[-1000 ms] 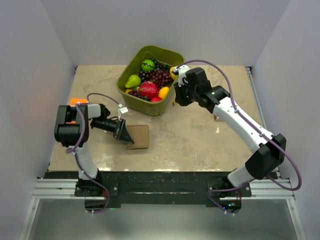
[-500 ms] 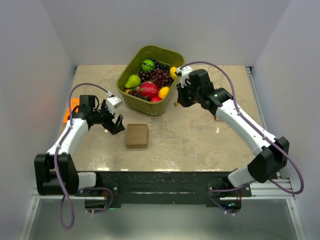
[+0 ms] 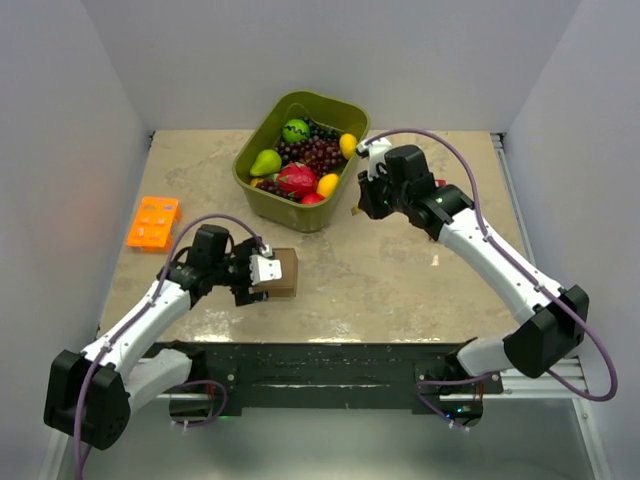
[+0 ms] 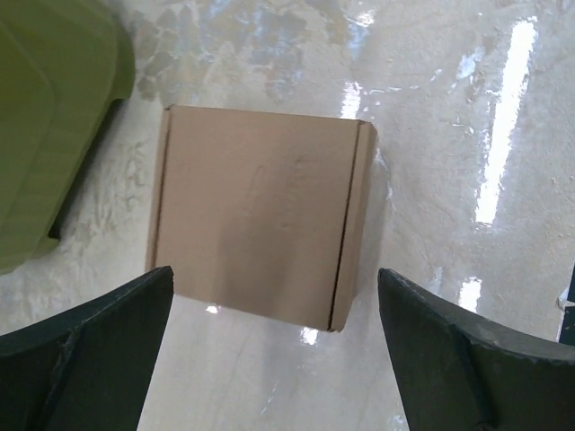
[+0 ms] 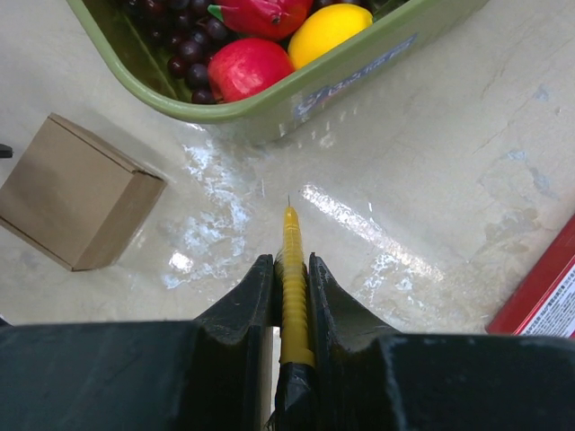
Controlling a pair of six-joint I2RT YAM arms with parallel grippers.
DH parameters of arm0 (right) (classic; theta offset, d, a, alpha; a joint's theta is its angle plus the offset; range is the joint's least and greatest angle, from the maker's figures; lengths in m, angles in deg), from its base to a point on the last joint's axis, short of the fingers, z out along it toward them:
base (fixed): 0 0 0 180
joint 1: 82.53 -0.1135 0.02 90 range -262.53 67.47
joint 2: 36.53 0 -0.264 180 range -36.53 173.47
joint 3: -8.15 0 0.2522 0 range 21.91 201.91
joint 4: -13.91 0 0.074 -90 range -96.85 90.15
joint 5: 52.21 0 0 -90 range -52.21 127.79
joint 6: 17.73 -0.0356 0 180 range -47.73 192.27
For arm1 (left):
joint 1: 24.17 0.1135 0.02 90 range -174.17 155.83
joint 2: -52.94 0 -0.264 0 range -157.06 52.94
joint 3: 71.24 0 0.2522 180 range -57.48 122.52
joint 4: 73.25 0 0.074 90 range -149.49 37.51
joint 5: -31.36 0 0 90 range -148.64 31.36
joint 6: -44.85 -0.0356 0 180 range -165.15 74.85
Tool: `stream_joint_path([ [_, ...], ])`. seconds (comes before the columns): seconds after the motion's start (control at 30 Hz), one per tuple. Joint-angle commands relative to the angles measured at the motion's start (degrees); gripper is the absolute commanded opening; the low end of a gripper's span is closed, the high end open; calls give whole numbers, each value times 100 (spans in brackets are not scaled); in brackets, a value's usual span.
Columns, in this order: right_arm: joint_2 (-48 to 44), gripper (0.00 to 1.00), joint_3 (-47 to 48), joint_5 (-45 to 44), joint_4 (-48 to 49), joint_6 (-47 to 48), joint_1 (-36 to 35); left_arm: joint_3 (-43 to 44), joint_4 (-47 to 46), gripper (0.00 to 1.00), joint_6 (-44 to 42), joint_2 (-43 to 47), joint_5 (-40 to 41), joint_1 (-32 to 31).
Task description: Unpack the express box
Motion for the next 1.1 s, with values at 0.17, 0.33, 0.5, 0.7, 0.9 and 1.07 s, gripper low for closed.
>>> stream_joint_path([
  [0.17, -452, 0, -186, 41, 63, 95, 37, -615, -953, 100, -273, -360, 591, -1133],
  [0.33, -435, 0, -124, 33, 72, 95, 107, -843, -1524, 95, -326, -607, 1558, -1353],
  [0.5, -382, 0, -98, 103, 72, 77, 142, -923, -1903, 57, -361, -598, 1963, -1467],
  [0.7, -286, 0, -63, 164, 107, 42, 143, -677, -1508, 0, -300, -476, 1788, -1564],
  [0.9, -233, 0, -1, 191, 125, 42, 151, -282, -973, 0, 121, -388, 1323, -1556],
  [1.07, -242, 0, 34, 173, 116, 42, 151, 840, 125, 0, 831, -668, -63, -1257],
])
